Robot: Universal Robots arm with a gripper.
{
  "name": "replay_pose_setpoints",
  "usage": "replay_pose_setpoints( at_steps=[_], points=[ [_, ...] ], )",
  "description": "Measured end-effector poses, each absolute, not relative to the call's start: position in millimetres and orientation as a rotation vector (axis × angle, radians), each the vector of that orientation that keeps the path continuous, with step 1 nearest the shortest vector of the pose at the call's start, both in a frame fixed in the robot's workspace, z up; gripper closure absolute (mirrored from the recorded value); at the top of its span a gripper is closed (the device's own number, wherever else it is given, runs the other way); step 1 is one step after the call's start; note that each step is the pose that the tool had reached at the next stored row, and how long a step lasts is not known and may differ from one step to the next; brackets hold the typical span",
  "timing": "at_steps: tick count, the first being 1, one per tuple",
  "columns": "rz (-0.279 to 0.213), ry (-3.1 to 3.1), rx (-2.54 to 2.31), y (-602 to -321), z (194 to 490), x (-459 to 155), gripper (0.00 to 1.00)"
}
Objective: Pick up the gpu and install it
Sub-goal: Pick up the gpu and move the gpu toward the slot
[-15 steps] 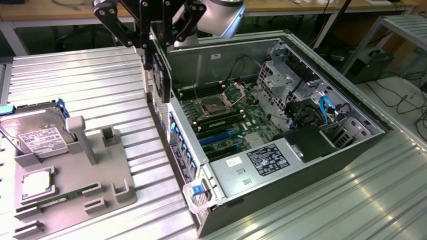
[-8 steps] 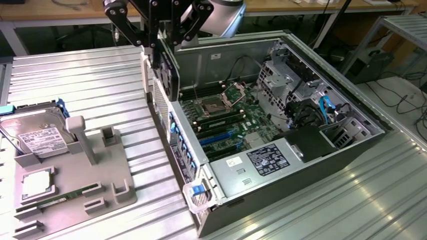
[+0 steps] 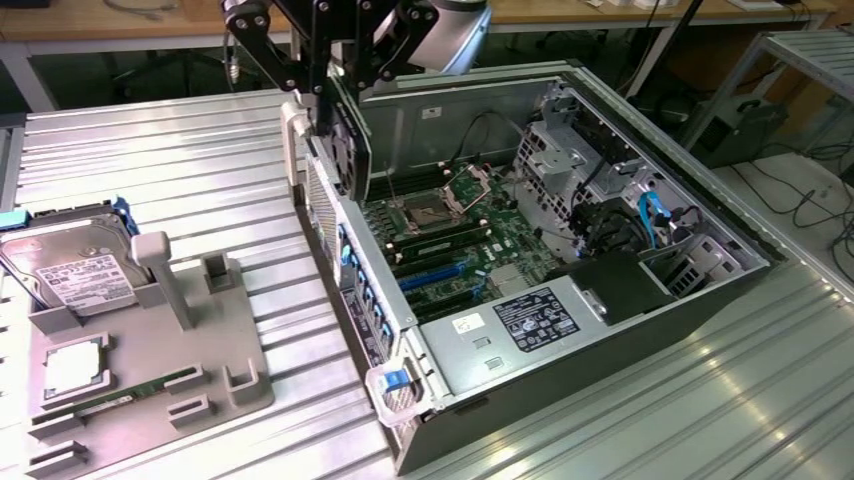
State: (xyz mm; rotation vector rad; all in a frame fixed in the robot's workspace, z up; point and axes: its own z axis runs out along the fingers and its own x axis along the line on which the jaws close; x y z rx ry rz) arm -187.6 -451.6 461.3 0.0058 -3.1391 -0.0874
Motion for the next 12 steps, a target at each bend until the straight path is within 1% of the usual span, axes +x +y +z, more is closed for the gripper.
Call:
replay_pose_setpoints(
  at_steps=[12],
  points=[
    [-0.087,-3.139,0.006,-451.6,461.3,-173.9,0.73]
  ],
)
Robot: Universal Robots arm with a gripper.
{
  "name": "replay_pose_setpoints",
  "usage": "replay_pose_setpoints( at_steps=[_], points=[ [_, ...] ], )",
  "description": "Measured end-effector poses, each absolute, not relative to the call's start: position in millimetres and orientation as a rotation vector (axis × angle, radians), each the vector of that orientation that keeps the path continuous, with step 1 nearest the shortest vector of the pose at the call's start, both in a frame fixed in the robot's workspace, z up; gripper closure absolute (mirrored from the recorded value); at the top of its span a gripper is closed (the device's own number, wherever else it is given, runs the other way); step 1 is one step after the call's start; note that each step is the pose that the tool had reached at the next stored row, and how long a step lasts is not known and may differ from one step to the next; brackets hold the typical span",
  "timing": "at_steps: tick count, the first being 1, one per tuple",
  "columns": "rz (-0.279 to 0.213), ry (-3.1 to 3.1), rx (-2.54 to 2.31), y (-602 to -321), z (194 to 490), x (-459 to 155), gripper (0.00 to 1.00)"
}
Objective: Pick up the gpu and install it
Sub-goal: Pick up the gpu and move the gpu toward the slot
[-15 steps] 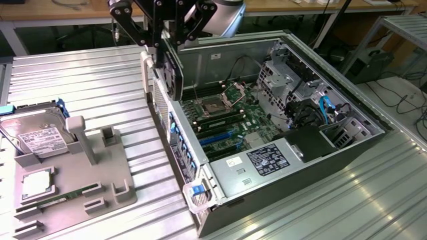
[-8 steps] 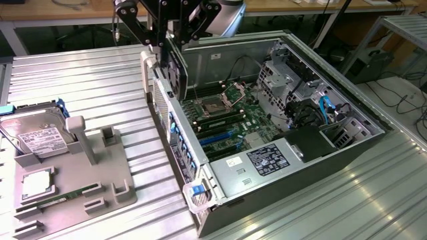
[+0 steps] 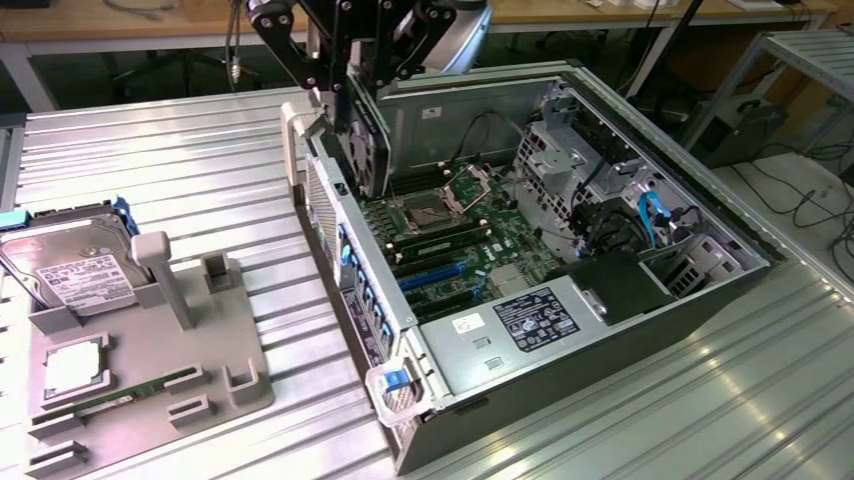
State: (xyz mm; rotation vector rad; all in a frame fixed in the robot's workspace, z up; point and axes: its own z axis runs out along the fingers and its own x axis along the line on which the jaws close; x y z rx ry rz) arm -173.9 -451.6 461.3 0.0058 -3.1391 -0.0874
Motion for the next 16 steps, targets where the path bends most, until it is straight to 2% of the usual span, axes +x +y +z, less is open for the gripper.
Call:
replay_pose_setpoints(
  at_steps=[16],
  points=[
    [-0.087,-3.139,0.006,-451.6,461.3,-151.5,0.73]
  ],
)
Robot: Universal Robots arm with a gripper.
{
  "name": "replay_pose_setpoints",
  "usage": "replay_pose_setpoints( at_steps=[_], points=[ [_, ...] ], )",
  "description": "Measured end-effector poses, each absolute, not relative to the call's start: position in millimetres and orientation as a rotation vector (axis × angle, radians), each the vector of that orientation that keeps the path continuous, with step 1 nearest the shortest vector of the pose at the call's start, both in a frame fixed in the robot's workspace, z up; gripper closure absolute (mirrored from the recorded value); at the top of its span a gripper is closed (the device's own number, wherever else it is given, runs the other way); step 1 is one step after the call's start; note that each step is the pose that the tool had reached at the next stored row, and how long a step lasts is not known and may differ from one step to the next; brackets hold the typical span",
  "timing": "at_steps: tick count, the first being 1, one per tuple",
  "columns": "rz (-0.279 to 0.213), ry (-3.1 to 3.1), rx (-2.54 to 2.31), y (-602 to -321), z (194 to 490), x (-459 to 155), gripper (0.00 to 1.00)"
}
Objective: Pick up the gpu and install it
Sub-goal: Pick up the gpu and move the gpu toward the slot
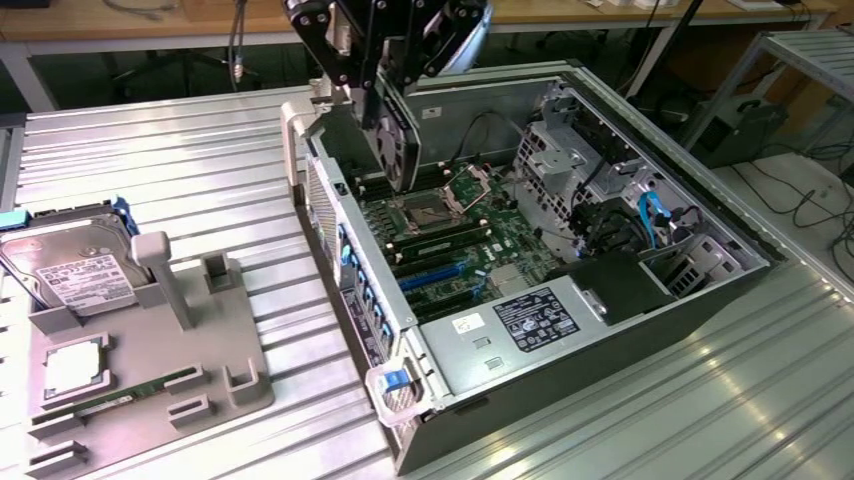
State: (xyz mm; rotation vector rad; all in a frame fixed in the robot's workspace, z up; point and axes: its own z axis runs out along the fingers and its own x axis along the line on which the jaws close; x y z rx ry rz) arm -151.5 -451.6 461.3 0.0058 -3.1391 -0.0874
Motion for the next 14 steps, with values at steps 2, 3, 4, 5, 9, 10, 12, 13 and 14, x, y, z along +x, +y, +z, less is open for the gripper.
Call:
replay_pose_setpoints(
  at_steps=[2,3,4,5,9,10,12,13,14],
  points=[
    [-0.087,-3.139,0.006,-451.6,461.3,-148.5,0.73],
    [-0.087,-3.139,0.006,-451.6,461.3,-147.2,0.73],
    [-0.087,-3.139,0.006,-451.6,461.3,-145.9,0.73],
    [-0.087,-3.139,0.006,-451.6,461.3,-144.5,0.73],
    [-0.087,-3.139,0.006,-451.6,461.3,-138.9,0.73],
    [-0.087,-3.139,0.006,-451.6,461.4,-137.6,0.73],
    [-0.087,-3.139,0.006,-451.6,461.4,-134.9,0.73],
    [-0.087,-3.139,0.006,-451.6,461.3,-133.0,0.73],
    [-0.087,-3.139,0.006,-451.6,461.3,-131.7,0.73]
  ],
)
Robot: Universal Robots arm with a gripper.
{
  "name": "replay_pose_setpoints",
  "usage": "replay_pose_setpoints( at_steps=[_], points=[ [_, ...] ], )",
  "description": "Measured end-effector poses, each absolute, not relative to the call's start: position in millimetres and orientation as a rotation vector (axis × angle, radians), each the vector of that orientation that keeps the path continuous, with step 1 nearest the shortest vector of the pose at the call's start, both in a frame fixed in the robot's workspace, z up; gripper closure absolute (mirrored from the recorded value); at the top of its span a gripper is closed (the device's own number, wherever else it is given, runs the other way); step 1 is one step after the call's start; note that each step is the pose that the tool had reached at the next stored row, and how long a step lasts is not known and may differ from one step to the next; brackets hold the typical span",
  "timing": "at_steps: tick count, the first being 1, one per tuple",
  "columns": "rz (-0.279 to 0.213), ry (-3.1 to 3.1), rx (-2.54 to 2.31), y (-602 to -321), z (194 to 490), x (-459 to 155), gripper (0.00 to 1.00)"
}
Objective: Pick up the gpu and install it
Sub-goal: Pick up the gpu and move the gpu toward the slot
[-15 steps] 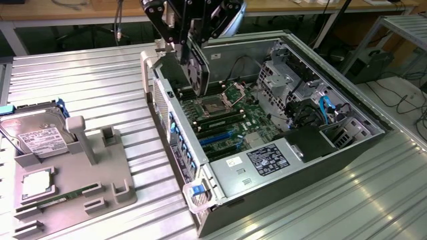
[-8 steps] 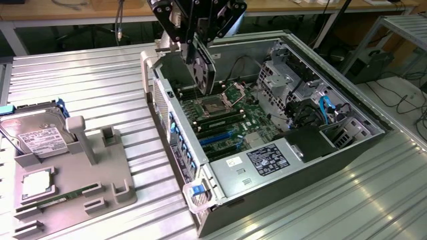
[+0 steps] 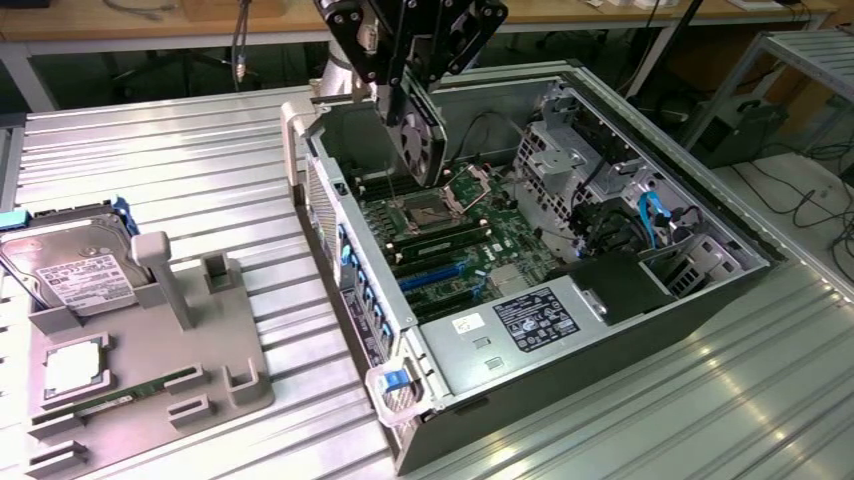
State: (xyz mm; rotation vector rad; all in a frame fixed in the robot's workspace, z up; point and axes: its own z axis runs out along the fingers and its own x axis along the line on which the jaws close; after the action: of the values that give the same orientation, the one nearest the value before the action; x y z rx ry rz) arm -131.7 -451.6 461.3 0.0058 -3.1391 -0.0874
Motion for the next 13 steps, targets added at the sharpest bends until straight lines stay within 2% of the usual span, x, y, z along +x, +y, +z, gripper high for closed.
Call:
replay_pose_setpoints(
  at_steps=[13],
  points=[
    [-0.087,-3.139,0.006,-451.6,461.3,-111.7,0.73]
  ],
)
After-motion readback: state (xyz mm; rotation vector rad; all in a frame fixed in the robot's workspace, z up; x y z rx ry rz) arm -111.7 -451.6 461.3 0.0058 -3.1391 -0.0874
